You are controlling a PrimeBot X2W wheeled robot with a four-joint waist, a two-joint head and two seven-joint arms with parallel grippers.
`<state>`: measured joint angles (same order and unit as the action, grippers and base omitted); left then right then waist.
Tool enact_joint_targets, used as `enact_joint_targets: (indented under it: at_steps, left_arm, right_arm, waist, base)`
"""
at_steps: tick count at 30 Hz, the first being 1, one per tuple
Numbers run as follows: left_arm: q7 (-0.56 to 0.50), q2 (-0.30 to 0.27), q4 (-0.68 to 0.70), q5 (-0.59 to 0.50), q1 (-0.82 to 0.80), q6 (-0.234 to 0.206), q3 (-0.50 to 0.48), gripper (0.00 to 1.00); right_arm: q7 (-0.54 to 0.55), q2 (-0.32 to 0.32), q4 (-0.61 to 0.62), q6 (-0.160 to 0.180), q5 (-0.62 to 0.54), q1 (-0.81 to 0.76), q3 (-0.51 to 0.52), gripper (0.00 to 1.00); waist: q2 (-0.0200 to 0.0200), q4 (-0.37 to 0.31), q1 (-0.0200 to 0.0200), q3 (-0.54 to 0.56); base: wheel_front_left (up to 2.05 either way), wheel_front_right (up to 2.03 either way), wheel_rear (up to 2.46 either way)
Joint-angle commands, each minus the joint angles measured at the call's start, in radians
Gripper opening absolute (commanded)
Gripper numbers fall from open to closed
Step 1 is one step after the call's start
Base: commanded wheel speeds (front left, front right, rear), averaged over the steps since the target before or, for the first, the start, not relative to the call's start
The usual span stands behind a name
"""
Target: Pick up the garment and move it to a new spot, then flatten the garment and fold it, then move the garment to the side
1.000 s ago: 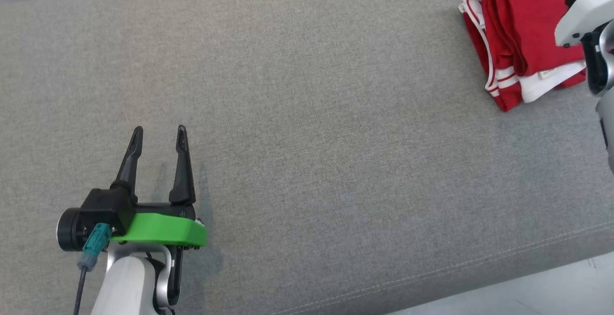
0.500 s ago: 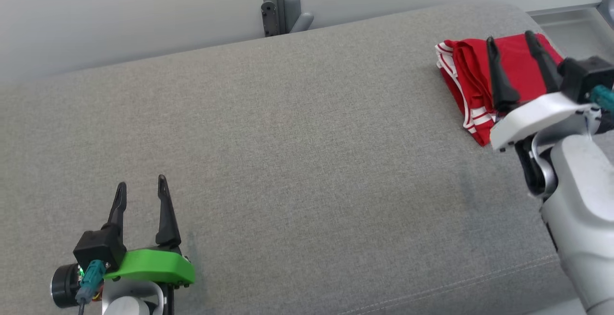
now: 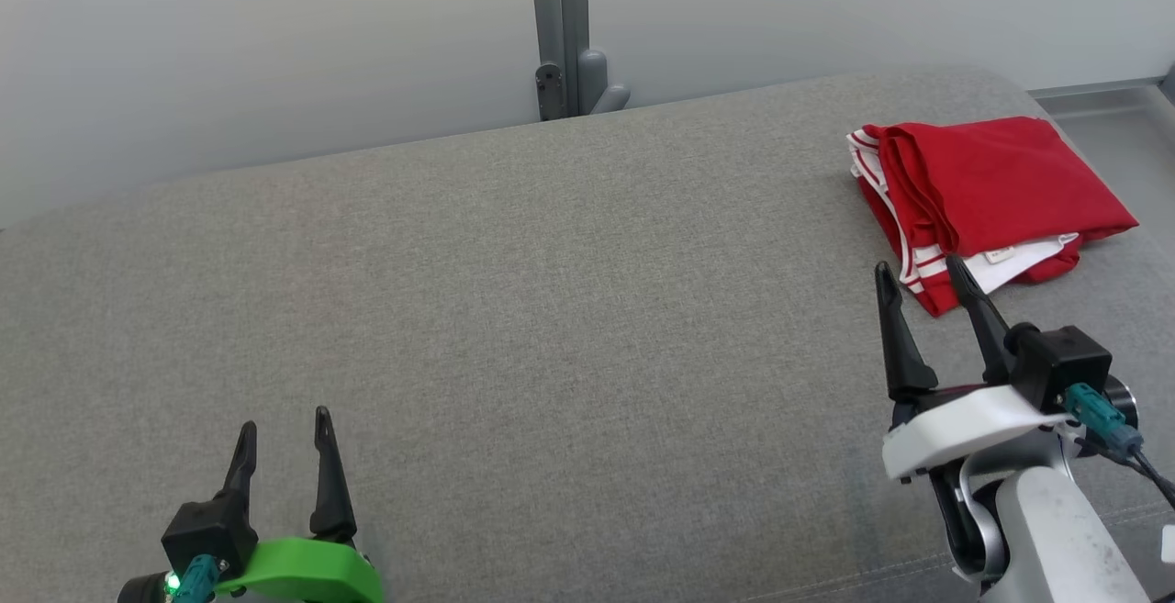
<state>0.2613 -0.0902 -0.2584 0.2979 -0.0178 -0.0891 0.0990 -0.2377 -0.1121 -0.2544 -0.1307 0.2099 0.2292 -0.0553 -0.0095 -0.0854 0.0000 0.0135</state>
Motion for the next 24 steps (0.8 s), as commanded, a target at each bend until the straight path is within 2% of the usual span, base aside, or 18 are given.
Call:
enact_joint_targets:
  at_steps: [1, 9, 24]
  left_arm:
    - [0.004, -0.001, 0.006, -0.005, 0.022, 0.000, 0.001, 1.00]
    - [0.003, 0.009, 0.032, -0.019, 0.061, 0.003, 0.012, 1.00]
    - [0.003, 0.020, 0.050, -0.037, 0.082, 0.009, 0.026, 1.00]
  right_arm:
    - [0.017, 0.016, 0.039, 0.000, -0.022, -0.046, 0.017, 1.00]
    - [0.063, 0.057, 0.126, 0.000, -0.024, -0.162, 0.044, 1.00]
    - [0.045, 0.061, 0.091, 0.000, -0.001, -0.177, -0.006, 1.00]
  waist:
    - [0.0095, 0.007, 0.0000, 0.007]
    - [0.0095, 0.026, 0.0000, 0.010]
    - [0.0095, 0.045, 0.0000, 0.014]
  base:
    - [0.00, 0.00, 0.00]
    - [0.00, 0.00, 0.00]
    - [0.00, 0.00, 0.00]
